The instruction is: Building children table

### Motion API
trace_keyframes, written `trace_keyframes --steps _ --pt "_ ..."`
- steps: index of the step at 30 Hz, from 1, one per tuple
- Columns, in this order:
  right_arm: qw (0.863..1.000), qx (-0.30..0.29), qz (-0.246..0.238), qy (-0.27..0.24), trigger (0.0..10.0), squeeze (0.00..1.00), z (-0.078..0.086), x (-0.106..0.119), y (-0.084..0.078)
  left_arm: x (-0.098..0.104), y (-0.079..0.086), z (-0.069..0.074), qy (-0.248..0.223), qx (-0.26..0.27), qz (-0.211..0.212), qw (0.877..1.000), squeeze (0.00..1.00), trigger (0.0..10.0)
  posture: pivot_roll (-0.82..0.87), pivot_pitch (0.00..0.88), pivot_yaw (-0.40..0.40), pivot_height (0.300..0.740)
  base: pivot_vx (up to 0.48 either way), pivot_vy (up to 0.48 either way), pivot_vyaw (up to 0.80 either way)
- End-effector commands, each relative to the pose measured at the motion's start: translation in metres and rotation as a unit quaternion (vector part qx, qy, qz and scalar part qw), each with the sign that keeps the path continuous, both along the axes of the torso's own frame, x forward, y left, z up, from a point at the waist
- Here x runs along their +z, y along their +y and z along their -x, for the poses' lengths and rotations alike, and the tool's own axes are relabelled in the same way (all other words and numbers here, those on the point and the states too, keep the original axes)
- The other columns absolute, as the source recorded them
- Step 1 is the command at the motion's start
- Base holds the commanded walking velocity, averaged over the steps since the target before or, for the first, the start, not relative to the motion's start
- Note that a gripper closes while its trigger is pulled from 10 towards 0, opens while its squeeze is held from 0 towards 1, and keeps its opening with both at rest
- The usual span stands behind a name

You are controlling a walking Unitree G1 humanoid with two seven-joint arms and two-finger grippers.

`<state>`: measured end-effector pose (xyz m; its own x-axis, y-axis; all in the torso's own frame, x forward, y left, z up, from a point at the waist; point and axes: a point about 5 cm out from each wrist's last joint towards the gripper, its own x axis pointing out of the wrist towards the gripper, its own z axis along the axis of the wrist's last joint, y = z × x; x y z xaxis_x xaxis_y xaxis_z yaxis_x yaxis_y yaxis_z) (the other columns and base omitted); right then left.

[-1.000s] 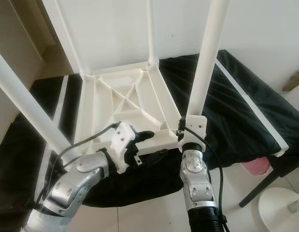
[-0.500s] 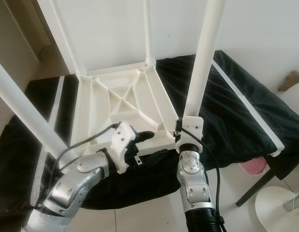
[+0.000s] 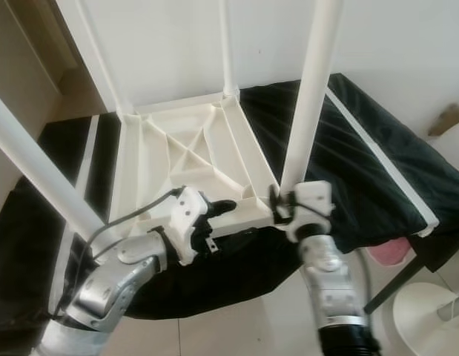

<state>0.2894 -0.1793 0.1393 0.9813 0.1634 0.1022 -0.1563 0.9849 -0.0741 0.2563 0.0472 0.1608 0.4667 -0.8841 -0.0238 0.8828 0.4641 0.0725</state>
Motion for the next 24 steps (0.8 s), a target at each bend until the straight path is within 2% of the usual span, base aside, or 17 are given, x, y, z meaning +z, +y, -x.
trace_keyframes --steps 1,3,4,5,8,13,14,16,18,24 --pt "0.998 0.052 -0.002 0.024 10.0 0.15 -0.003 -0.003 0.002 0.001 0.0 -0.001 -0.007 -0.012 -0.008 1.0 0.0 10.0 -0.04 0.0 0.084 0.74 0.0 0.0 0.0" --pt "0.998 0.052 -0.002 0.024 10.0 0.15 -0.003 -0.003 0.002 0.001 0.0 -0.001 -0.007 -0.012 -0.008 1.0 0.0 10.0 -0.04 0.0 0.084 0.74 0.0 0.0 0.0" --pt "0.996 0.083 0.013 0.024 10.0 0.0 -0.005 -0.002 0.003 0.001 0.0 -0.002 -0.007 -0.012 -0.008 1.0 0.0 10.0 -0.05 0.0 0.095 0.74 0.0 0.0 0.0" --pt "0.996 0.083 0.013 0.024 10.0 0.0 -0.005 -0.002 0.003 0.001 0.0 -0.002 -0.007 -0.012 -0.008 1.0 0.0 10.0 -0.05 0.0 0.095 0.74 0.0 0.0 0.0" --pt "0.982 0.177 0.053 0.03 10.0 0.0 -0.019 0.007 0.006 0.004 -0.002 -0.004 -0.009 -0.016 -0.005 1.0 0.0 10.0 -0.05 0.0 0.091 0.74 0.0 0.0 0.0" --pt "0.974 0.213 0.067 0.036 10.0 0.0 -0.026 0.009 0.008 0.004 -0.002 -0.004 -0.011 -0.017 -0.005 1.0 0.0 10.0 -0.04 0.0 0.087 0.74 0.0 0.0 0.0" --pt "0.972 0.217 0.08 0.038 5.9 0.0 -0.028 0.007 0.007 0.004 -0.002 -0.005 -0.012 -0.015 -0.005 1.0 0.0 10.0 -0.03 0.0 0.079 0.74 0.0 0.0 0.0" --pt "0.972 0.217 0.08 0.038 5.9 0.0 -0.028 0.007 0.007 0.004 -0.002 -0.005 -0.012 -0.015 -0.005 1.0 0.0 10.0 -0.03 0.0 0.079 0.74 0.0 0.0 0.0" --pt "0.971 0.221 0.082 0.047 0.0 0.0 -0.03 0.004 0.004 0.005 -0.001 -0.005 -0.014 -0.011 -0.004 1.0 0.0 10.0 -0.03 0.0 0.07 0.74 0.0 0.0 0.0" --pt "0.961 0.247 0.1 0.078 0.0 0.0 -0.024 -0.008 -0.006 0.004 -0.002 -0.003 -0.012 -0.004 0.001 1.0 0.0 10.0 -0.02 0.0 0.061 0.74 0.0 0.0 0.0"
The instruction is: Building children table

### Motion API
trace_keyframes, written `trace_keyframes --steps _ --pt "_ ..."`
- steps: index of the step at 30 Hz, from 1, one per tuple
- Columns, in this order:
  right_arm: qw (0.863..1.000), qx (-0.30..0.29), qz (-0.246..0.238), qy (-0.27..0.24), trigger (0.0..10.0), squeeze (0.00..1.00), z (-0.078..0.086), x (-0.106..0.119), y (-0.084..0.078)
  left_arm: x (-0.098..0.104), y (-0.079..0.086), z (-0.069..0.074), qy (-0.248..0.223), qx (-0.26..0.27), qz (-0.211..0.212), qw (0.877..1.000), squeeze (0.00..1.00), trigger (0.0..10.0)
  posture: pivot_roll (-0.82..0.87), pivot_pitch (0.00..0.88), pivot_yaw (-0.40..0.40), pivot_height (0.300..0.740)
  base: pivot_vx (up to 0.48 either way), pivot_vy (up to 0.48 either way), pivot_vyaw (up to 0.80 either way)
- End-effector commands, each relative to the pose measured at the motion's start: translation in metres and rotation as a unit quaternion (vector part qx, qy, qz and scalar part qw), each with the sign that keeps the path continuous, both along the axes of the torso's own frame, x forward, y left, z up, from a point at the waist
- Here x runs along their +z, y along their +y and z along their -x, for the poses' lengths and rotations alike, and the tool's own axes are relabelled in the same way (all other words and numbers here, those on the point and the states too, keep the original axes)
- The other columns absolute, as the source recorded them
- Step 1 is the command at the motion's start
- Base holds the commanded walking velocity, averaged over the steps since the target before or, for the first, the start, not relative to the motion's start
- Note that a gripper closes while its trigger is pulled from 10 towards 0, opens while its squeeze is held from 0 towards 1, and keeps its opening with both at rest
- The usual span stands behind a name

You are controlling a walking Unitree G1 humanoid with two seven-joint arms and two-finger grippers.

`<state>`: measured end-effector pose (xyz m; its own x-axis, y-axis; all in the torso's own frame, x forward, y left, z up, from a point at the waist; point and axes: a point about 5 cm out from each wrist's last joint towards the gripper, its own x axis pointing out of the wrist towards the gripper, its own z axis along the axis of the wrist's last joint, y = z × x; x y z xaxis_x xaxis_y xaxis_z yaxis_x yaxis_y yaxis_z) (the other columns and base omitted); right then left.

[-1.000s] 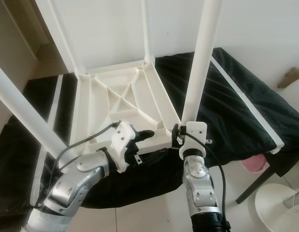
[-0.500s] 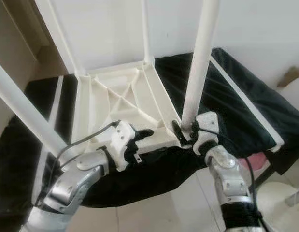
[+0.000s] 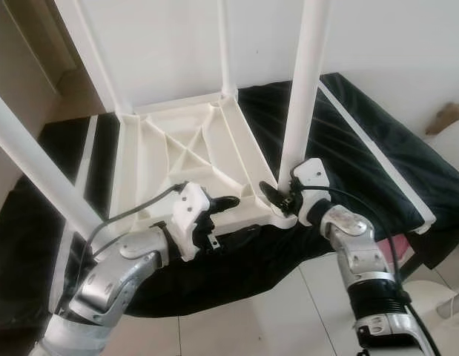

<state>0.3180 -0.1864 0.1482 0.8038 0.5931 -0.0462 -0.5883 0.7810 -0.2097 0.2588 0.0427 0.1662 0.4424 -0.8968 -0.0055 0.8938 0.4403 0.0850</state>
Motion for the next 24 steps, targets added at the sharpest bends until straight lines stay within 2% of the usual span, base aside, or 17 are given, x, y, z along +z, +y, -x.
trace_keyframes --steps 1,7,8,10,14,19,21,22,24 --pt "0.999 0.015 0.016 0.035 0.0 0.0 0.005 -0.017 0.001 -0.001 0.002 0.0 -0.002 0.01 -0.004 1.0 0.0 10.0 -0.02 0.0 0.061 0.74 0.0 0.0 0.0" --pt "0.999 0.012 0.016 0.037 0.0 0.0 0.006 -0.017 -0.001 -0.001 0.001 0.001 -0.001 0.006 -0.002 1.0 0.0 10.0 -0.04 0.0 0.062 0.74 0.0 0.0 0.0" --pt "0.999 0.003 0.01 0.038 10.0 0.0 0.006 -0.016 -0.002 -0.001 0.001 0.001 -0.001 0.005 -0.002 1.0 0.0 10.0 -0.04 0.0 0.063 0.74 0.0 0.0 0.0" --pt "0.999 -0.007 0.005 0.036 10.0 0.0 0.008 -0.016 -0.002 -0.001 0.001 0.001 0.0 0.004 -0.003 1.0 0.0 10.0 -0.04 0.0 0.061 0.74 0.0 0.0 0.0" --pt "0.995 -0.1 0.003 0.03 10.0 0.0 0.01 -0.018 -0.002 -0.003 0.0 0.003 0.004 0.002 -0.001 1.0 0.0 10.0 -0.04 0.0 0.062 0.74 0.0 0.0 0.0" --pt "0.992 -0.125 0.0 0.03 10.0 0.0 0.013 -0.021 0.003 -0.003 -0.001 0.004 0.005 0.001 0.0 1.0 0.0 10.0 -0.05 0.0 0.063 0.74 0.0 0.0 0.0" --pt "0.986 -0.164 -0.019 0.032 10.0 0.0 0.017 -0.025 0.011 -0.004 -0.001 0.005 0.007 0.0 0.0 1.0 0.0 10.0 -0.05 0.0 0.063 0.74 0.0 0.0 0.0" --pt "0.986 -0.164 -0.019 0.032 10.0 0.0 0.017 -0.025 0.011 -0.004 -0.001 0.005 0.007 0.0 0.0 1.0 0.0 10.0 -0.05 0.0 0.063 0.74 0.0 0.0 0.0" --pt "0.975 -0.215 -0.038 0.036 10.0 0.0 0.019 -0.028 0.017 -0.004 -0.001 0.005 0.009 -0.002 0.0 1.0 0.0 10.0 -0.05 0.0 0.069 0.74 0.0 0.0 0.0"
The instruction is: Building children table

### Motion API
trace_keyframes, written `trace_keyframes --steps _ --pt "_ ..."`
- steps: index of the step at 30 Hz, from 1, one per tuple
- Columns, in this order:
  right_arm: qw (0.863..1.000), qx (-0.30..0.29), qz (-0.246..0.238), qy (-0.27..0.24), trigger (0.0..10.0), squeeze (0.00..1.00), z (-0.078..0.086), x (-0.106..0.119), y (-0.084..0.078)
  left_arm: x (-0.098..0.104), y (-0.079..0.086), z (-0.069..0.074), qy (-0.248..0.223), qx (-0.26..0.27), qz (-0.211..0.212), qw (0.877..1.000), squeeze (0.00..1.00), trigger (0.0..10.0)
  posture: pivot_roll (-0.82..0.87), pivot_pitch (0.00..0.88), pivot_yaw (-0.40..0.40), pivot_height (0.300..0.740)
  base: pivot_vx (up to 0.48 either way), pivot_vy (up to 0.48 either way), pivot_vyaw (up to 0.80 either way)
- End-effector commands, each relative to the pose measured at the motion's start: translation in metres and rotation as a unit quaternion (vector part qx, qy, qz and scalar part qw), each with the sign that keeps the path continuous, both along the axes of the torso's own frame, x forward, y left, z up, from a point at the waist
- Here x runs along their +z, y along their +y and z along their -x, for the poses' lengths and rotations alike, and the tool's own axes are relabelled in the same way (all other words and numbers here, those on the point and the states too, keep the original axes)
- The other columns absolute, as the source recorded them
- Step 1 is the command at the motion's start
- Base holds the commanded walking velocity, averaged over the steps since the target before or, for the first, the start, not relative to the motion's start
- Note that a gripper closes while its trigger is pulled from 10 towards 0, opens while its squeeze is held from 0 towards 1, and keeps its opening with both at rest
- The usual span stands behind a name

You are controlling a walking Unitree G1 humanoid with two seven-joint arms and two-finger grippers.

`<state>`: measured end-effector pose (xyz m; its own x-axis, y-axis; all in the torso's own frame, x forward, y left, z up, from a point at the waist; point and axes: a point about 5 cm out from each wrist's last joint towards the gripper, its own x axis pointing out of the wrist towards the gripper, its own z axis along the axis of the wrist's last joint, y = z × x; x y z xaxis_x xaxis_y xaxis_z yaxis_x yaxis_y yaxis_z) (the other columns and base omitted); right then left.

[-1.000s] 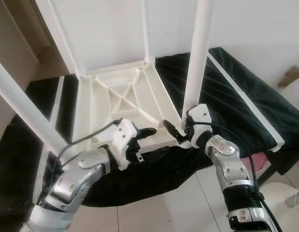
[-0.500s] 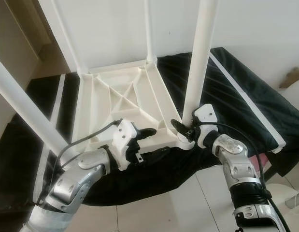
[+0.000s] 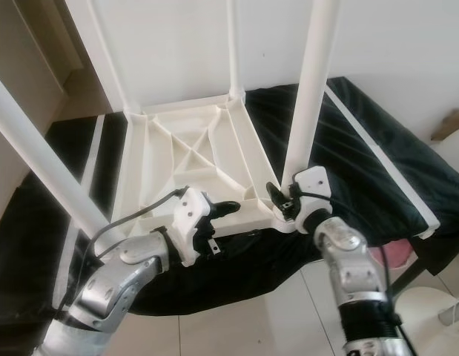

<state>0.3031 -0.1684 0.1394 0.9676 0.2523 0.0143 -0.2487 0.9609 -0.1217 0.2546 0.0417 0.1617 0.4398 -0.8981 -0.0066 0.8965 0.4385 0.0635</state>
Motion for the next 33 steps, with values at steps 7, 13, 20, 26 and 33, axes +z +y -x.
trace_keyframes --steps 7,13,20,26,33 --pt "0.988 -0.151 -0.01 0.044 10.0 0.0 0.007 -0.023 0.003 0.001 0.0 0.0 -0.002 -0.002 -0.005 1.0 0.0 10.0 -0.05 0.0 0.066 0.74 0.0 0.0 0.0" --pt "0.971 -0.225 -0.04 0.067 10.0 0.0 0.013 -0.032 0.026 0.001 -0.001 -0.001 -0.003 -0.002 -0.004 1.0 0.0 10.0 -0.06 0.0 0.073 0.74 0.0 0.0 0.0" --pt "0.973 -0.222 -0.031 0.06 10.0 0.0 0.016 -0.027 0.032 0.001 0.001 -0.002 -0.003 -0.005 -0.008 1.0 0.0 10.0 -0.06 0.0 0.074 0.74 0.0 0.0 0.0" --pt "0.971 -0.23 -0.024 0.056 10.0 0.0 0.017 -0.027 0.031 0.001 0.001 -0.001 -0.003 -0.007 -0.009 1.0 0.0 10.0 -0.05 0.0 0.078 0.74 0.0 0.0 0.0" --pt "0.981 -0.193 -0.033 0.012 10.0 1.0 0.016 -0.014 0.026 0.002 0.003 -0.003 -0.006 -0.003 -0.012 1.0 0.0 10.0 -0.04 0.0 0.073 0.74 0.0 0.0 0.0"
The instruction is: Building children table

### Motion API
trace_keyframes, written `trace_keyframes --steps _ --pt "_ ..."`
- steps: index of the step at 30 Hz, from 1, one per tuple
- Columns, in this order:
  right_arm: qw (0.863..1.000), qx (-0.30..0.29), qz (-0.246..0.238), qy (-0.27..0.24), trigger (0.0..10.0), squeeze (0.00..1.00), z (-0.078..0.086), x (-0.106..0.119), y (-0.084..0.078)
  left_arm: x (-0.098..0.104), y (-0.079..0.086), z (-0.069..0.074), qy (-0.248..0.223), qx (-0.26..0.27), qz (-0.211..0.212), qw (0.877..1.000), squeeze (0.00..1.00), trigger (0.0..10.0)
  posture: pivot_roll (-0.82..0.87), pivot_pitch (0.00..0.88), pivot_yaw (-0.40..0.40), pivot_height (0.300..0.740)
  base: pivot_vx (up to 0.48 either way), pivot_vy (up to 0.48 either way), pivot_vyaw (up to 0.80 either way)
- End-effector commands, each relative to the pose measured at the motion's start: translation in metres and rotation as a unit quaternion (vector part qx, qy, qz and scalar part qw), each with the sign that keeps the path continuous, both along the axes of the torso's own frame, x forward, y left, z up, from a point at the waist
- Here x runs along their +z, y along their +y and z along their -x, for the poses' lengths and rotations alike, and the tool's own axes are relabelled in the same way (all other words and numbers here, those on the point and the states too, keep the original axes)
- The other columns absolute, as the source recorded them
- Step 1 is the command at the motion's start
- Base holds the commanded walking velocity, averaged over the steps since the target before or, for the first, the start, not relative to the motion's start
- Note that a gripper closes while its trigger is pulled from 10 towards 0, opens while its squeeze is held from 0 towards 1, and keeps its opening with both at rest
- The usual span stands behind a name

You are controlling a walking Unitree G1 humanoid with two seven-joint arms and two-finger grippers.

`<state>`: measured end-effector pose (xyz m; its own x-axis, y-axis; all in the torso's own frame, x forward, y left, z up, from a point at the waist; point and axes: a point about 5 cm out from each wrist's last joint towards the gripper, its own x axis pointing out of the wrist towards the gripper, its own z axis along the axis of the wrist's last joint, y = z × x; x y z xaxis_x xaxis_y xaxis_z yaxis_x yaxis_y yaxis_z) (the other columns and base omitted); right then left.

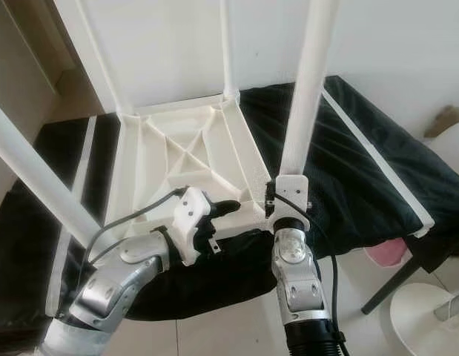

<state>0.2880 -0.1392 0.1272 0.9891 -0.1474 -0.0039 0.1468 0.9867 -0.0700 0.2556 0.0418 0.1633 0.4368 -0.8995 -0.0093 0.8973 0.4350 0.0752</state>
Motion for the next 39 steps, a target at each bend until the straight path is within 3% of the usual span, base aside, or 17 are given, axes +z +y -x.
trace_keyframes --steps 1,11,12,14,15,18,23,24,26,27,34,39 --pt "1.0 0.02 -0.009 -0.012 10.0 1.0 0.001 0.002 -0.006 0.0 0.003 -0.002 -0.002 -0.002 -0.008 1.0 0.0 10.0 -0.04 0.0 0.07 0.74 0.0 0.0 0.0" --pt "0.992 0.117 -0.023 -0.042 10.0 1.0 -0.002 0.011 -0.033 -0.001 0.003 -0.002 -0.004 -0.005 -0.011 1.0 0.0 10.0 -0.04 0.0 0.067 0.74 0.0 0.0 0.0" --pt "0.988 0.148 -0.021 -0.043 10.0 0.0 -0.004 0.013 -0.037 0.0 0.003 -0.002 -0.005 -0.005 -0.011 1.0 0.0 10.0 -0.04 0.0 0.067 0.74 0.0 0.0 0.0" --pt "0.974 0.222 0.005 -0.046 10.0 0.0 -0.01 0.018 -0.043 0.0 0.002 -0.002 -0.007 -0.01 -0.012 1.0 0.0 10.0 -0.05 0.0 0.079 0.74 0.0 0.0 0.0" --pt "0.974 0.222 0.005 -0.046 10.0 0.0 -0.01 0.018 -0.043 0.0 0.002 -0.002 -0.007 -0.01 -0.012 1.0 0.0 10.0 -0.05 0.0 0.079 0.74 0.0 0.0 0.0" --pt "0.956 0.29 0.027 -0.035 10.0 0.0 -0.017 0.02 -0.041 0.001 0.0 -0.002 -0.009 -0.017 -0.013 1.0 0.0 10.0 -0.06 0.0 0.09 0.74 0.0 0.0 0.0" --pt "0.948 0.315 0.043 -0.027 10.0 0.0 -0.023 0.019 -0.038 0.001 0.0 -0.003 -0.01 -0.019 -0.013 1.0 0.0 10.0 -0.06 0.0 0.095 0.74 0.0 0.0 0.0" --pt "0.945 0.322 0.054 -0.024 5.7 0.0 -0.027 0.017 -0.035 0.002 -0.001 -0.003 -0.01 -0.02 -0.013 1.0 0.0 10.0 -0.06 0.0 0.097 0.74 0.0 0.0 0.0" --pt "0.943 0.327 0.061 -0.021 5.7 0.0 -0.03 0.015 -0.031 0.002 -0.001 -0.003 -0.011 -0.021 -0.013 1.0 0.0 10.0 -0.06 0.0 0.097 0.74 0.0 0.0 0.0" --pt "0.941 0.333 0.067 -0.014 0.0 0.0 -0.031 0.012 -0.028 0.002 -0.001 -0.004 -0.012 -0.021 -0.013 1.0 0.0 10.0 -0.06 0.0 0.091 0.74 0.0 0.0 0.0" --pt "0.937 0.343 0.063 -0.004 0.0 0.0 -0.03 0.005 -0.029 0.003 0.0 -0.005 -0.013 -0.017 -0.012 1.0 0.0 10.0 -0.05 0.0 0.086 0.74 0.0 0.0 0.0" --pt "0.938 0.341 0.057 0.004 0.0 0.0 -0.026 -0.002 -0.038 0.003 0.0 -0.005 -0.013 -0.017 -0.011 1.0 0.0 10.0 -0.06 0.0 0.09 0.74 0.0 0.0 0.0"
